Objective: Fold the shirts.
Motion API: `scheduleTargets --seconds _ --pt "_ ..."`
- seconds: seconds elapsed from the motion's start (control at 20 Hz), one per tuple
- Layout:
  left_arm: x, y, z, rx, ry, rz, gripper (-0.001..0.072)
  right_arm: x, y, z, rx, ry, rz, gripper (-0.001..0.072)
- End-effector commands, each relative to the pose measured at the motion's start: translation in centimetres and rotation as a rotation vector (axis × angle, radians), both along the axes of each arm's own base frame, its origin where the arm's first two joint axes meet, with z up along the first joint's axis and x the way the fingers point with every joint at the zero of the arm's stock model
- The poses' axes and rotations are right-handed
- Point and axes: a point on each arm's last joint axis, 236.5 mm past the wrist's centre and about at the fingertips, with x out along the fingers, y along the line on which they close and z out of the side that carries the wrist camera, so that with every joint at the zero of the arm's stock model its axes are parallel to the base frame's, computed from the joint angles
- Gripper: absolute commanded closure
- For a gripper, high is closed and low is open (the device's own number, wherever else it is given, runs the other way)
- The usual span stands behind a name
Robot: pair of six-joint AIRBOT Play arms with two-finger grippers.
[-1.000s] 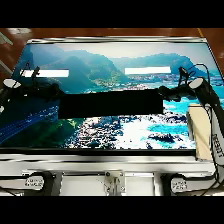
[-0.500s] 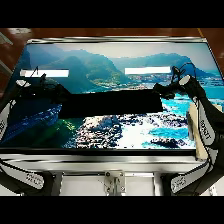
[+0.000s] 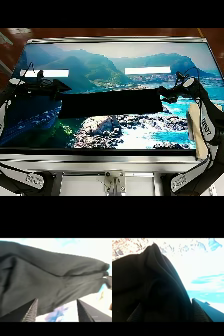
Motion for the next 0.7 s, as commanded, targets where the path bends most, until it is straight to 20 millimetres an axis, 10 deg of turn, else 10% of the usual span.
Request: scheduleTargets --seconds 0.0,0.05,0.25,0.55,0.65 --pt "0.5 -1.1 1.6 -0.063 -0.038 0.000 0.0125 -0.4 2.3 -1.6 0.117 0.059 -0.033 0.0018" --pt "0.7 -1.3 1.9 -0.074 -0.047 0.000 0.0125 -0.5 2.7 -1.8 0.140 0.071 -0.036 0.0051" --pt "0.8 -1.9 2.0 -0.080 -0.052 -0.001 0.0167 -1.4 4.2 -1.0 0.196 0.102 -0.014 0.0649" --pt "0.2 -7.2 1.9 -0.045 -0.107 -0.112 0.0647 -1.0 4.9 9.9 0.179 -0.101 0.079 0.0653" --pt "-1.0 -10.4 1.8 -0.032 -0.145 -0.203 0.0669 -1.1 4.9 14.3 0.161 -0.191 0.088 0.0653"
